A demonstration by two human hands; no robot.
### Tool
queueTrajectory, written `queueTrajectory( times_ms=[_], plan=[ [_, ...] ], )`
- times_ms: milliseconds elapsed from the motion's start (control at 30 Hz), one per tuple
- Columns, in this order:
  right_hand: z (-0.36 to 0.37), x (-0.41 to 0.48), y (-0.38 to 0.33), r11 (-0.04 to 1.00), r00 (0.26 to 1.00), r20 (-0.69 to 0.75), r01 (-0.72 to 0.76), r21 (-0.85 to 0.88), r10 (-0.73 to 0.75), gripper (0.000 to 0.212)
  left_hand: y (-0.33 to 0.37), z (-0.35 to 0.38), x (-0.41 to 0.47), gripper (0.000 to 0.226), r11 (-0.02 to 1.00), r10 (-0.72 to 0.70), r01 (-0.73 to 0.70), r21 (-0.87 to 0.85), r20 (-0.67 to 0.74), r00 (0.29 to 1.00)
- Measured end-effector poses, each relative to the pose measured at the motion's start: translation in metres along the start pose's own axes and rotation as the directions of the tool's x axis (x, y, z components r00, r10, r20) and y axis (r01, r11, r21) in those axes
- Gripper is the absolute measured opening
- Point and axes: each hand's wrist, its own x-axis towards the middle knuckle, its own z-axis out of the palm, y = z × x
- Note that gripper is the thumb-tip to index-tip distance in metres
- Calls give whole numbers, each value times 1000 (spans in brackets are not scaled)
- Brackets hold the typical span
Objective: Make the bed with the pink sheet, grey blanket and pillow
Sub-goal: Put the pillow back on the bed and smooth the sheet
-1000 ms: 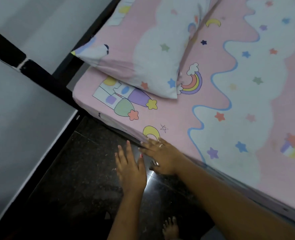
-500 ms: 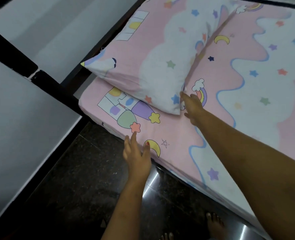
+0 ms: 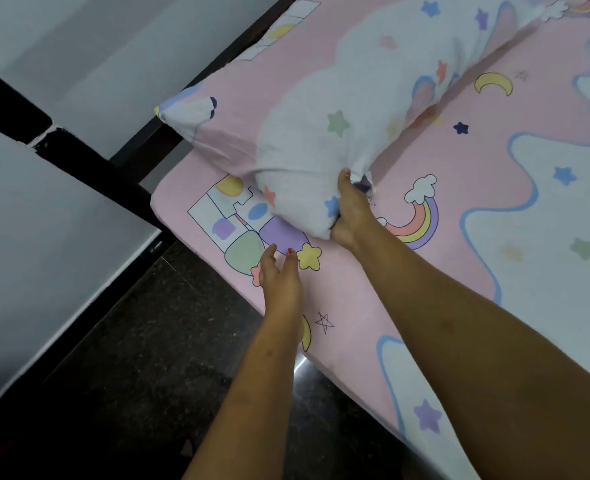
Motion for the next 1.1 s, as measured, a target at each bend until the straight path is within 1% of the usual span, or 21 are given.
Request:
queueTrajectory(
  times_ms=[67, 133, 167, 233, 300, 333, 367, 433, 467, 500, 533, 633, 667, 733, 800, 833, 867, 900, 967, 1033, 1100],
  plan=[
    [-20, 5, 2, 998, 998, -23, -57, -19, 56, 43, 0, 5, -1, 39, 999, -35, 35, -37, 2, 999],
    [-38, 4, -3, 987, 991, -97, -100, -124, 88, 38, 0, 7, 0, 36, 995, -83, 84, -57, 11, 996],
    [-44, 3, -9, 974, 983, -165, -110, -197, 78, 33, 1, 8, 5, 35, 992, -107, 108, -70, 18, 994],
    [-51, 6, -24, 961, 920, -387, -46, -271, -65, 29, 9, 9, 16, 33, 985, -146, 149, -82, 41, 988],
    [-51, 10, -49, 990, 866, -487, 57, -128, -113, 31, 22, 13, 30, 35, 984, -157, 164, -72, 97, 983],
    [-48, 14, -61, 996, 873, -479, 74, -55, -91, 45, 29, 17, 36, 43, 984, -149, 161, -80, 138, 979],
    [-42, 17, -70, 997, 897, -436, 61, -43, -74, 67, 36, 22, 42, 52, 982, -140, 159, -98, 178, 974],
    [-23, 21, -75, 985, 949, -307, 25, -174, -78, 121, 46, 35, 49, 62, 970, -140, 176, -168, 208, 968],
    [-15, 22, -74, 977, 964, -253, 27, -210, -81, 134, 50, 40, 51, 67, 956, -142, 187, -224, 205, 969],
    [-11, 24, -74, 977, 973, -213, 41, -208, -86, 135, 52, 45, 55, 72, 940, -135, 187, -284, 194, 972],
    [-9, 26, -74, 979, 980, -183, 46, -199, -83, 126, 55, 49, 57, 73, 932, -105, 158, -327, 174, 979],
    [-15, 37, -80, 984, 988, -78, 125, -130, -136, 71, 71, 62, 57, 66, 927, 104, -36, -372, 164, 981],
    [-20, 42, -81, 988, 990, -32, 131, -82, -134, 62, 78, 66, 52, 68, 921, 189, -115, -372, 168, 967],
    [-28, 49, -80, 994, 995, 36, 98, -51, -96, 60, 83, 71, 44, 77, 905, 339, -262, -335, 194, 921],
    [-39, 65, -72, 994, 998, 51, 49, -102, -44, 76, 70, 70, 44, 87, 903, 391, -330, -274, 207, 897],
    [-47, 74, -67, 989, 999, 27, 26, -145, -22, 86, 59, 69, 45, 93, 919, 354, -299, -255, 203, 913],
    [-51, 77, -63, 980, 1000, -5, 7, -200, -8, 88, 47, 65, 47, 97, 943, 282, -234, -235, 197, 939],
    [-50, 71, -60, 966, 999, -52, -1, -260, -13, 80, 35, 61, 49, 96, 964, 196, -153, -216, 196, 961],
    [-44, 59, -58, 932, 990, -139, -15, -362, -38, 66, 22, 54, 53, 79, 986, 27, 3, -168, 176, 984],
    [-35, 50, -62, 883, 976, -194, -3, -470, -100, 81, 23, 51, 65, 62, 987, -85, 100, -125, 123, 989],
    [-28, 46, -71, 791, 951, -228, 26, -612, -208, 98, 32, 52, 75, 61, 981, -143, 154, -121, 95, 985]
  ],
)
